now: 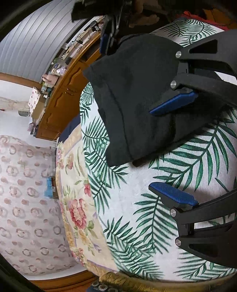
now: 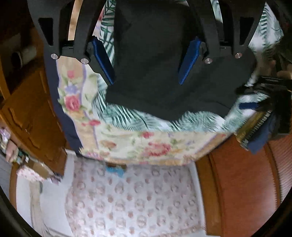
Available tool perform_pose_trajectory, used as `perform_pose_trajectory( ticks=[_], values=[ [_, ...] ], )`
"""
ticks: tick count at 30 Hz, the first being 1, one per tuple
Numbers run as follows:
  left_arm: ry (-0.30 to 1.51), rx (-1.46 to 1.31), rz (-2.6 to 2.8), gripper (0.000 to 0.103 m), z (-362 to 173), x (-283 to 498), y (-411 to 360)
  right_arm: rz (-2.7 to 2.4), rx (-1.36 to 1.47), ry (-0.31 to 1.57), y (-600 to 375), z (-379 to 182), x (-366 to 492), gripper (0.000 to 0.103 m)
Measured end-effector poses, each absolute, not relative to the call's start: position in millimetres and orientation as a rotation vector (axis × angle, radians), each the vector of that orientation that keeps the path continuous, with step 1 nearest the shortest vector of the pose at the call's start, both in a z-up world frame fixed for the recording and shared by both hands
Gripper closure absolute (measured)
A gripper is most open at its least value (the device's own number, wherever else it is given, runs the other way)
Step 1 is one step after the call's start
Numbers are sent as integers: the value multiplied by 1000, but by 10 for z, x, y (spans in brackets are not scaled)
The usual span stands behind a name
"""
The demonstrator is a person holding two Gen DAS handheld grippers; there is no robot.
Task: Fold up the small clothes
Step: 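Lower the shirt and open both grippers to release it, then grasp the folded black shirt with the left gripper while the right gripper grasps beside it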
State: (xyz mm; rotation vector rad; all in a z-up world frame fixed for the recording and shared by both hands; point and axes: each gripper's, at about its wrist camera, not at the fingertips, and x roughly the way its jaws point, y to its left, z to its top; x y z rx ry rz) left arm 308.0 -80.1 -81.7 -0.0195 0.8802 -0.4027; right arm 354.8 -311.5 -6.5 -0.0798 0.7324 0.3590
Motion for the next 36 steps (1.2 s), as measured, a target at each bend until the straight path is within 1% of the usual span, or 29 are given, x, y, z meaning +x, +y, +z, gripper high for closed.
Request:
perform_pose_trajectory(
  ticks=[6,12,14,15,16,17,18,19,20,21,22,23,25,26,27,28,29,32,36],
  values=[
    [896,-5,-410,27,-891,3082,-865,393,45,813,-3283,-198,3846,29],
    [892,-19,-412,28,-900,3090,-887,422,57,825,-3352,-233,3856,29],
    [889,-18,-413,30,-898,3084,-898,420,51,822,-3343,-244,3892,29],
    [887,-22,-420,35,-895,3082,-906,418,53,821,-3335,-279,3937,29],
    [887,-29,-432,42,-890,3081,-909,417,51,820,-3322,-292,3926,29],
    [891,-35,-446,46,-885,3083,-906,417,49,820,-3324,-294,3927,29],
    [896,-42,-459,54,-881,3091,-911,422,49,821,-3309,-307,3919,29],
    [904,-55,-471,58,-878,3098,-917,427,48,823,-3308,-306,3917,31],
    [908,-68,-470,60,-875,3106,-910,442,53,826,-3305,-304,3912,37],
    [911,-82,-471,62,-873,3120,-895,455,60,829,-3292,-302,3905,41],
    [913,-92,-472,64,-872,3129,-887,464,65,832,-3287,-304,3899,46],
    [914,-99,-473,66,-870,3137,-879,481,72,838,-3284,-310,3904,55],
    [918,-119,-485,75,-867,3152,-870,511,82,843,-3282,-318,3908,64],
    [921,-129,-493,78,-867,3161,-872,518,78,842,-3275,-321,3907,69],
    [923,-141,-500,84,-865,3169,-874,526,71,839,-3271,-311,3899,71],
    [919,-150,-505,86,-855,3175,-851,529,69,838,-3271,-307,3897,74],
    [916,-151,-509,87,-843,3170,-859,531,71,834,-3277,-303,3895,77],
    [880,-148,-514,89,-759,3109,-876,517,53,802,-3280,-280,3846,82],
    [793,-162,-529,91,-520,2927,-849,513,29,750,-3244,-213,3726,83]
  ],
)
